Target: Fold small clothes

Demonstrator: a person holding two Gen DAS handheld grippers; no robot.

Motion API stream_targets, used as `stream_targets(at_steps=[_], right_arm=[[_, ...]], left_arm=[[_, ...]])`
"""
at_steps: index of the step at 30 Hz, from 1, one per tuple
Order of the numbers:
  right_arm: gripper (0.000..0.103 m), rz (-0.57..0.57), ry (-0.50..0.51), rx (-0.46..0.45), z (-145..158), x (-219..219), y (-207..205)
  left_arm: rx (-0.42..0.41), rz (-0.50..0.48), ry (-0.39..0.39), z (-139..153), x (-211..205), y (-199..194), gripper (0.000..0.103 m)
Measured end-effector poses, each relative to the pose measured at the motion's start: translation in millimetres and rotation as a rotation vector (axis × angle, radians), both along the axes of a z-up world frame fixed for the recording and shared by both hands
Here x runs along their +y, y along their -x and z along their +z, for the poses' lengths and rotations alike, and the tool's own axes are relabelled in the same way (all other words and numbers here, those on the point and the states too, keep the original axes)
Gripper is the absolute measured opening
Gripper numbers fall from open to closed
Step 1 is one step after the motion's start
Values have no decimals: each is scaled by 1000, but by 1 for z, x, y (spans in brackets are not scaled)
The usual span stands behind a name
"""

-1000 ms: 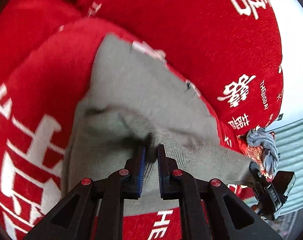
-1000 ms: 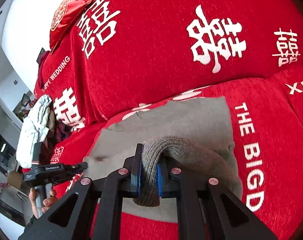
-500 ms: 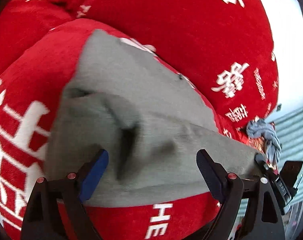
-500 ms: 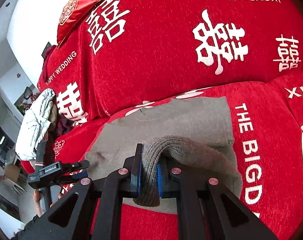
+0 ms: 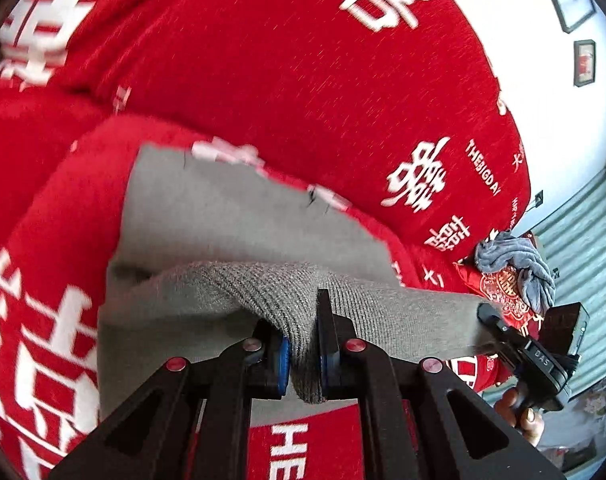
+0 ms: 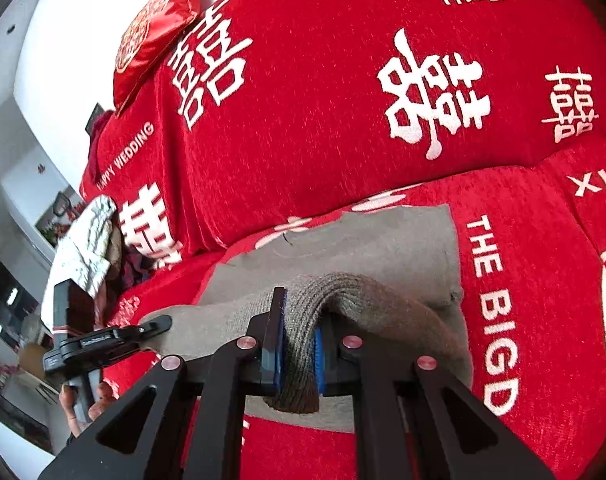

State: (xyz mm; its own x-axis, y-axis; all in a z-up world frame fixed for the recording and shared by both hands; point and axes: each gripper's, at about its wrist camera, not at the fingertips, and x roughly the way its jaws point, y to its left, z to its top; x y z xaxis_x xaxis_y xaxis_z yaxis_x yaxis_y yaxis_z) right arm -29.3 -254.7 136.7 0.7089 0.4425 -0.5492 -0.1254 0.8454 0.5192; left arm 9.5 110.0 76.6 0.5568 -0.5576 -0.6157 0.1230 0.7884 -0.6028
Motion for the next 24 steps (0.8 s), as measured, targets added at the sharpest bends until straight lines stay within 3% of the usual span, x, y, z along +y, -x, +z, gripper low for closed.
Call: stream_targets(at_steps=[8, 12, 24], right_arm=[[12, -3, -15, -31, 20, 0, -15], [12, 1, -8, -40, 27, 3, -24], [12, -30, -6, 22, 13, 0, -62]], left_arm=[[-50, 13, -51, 33, -5, -13, 12], [-59, 23, -115, 42, -10, -19, 12], [-47, 18, -198, 38, -20, -46, 12]])
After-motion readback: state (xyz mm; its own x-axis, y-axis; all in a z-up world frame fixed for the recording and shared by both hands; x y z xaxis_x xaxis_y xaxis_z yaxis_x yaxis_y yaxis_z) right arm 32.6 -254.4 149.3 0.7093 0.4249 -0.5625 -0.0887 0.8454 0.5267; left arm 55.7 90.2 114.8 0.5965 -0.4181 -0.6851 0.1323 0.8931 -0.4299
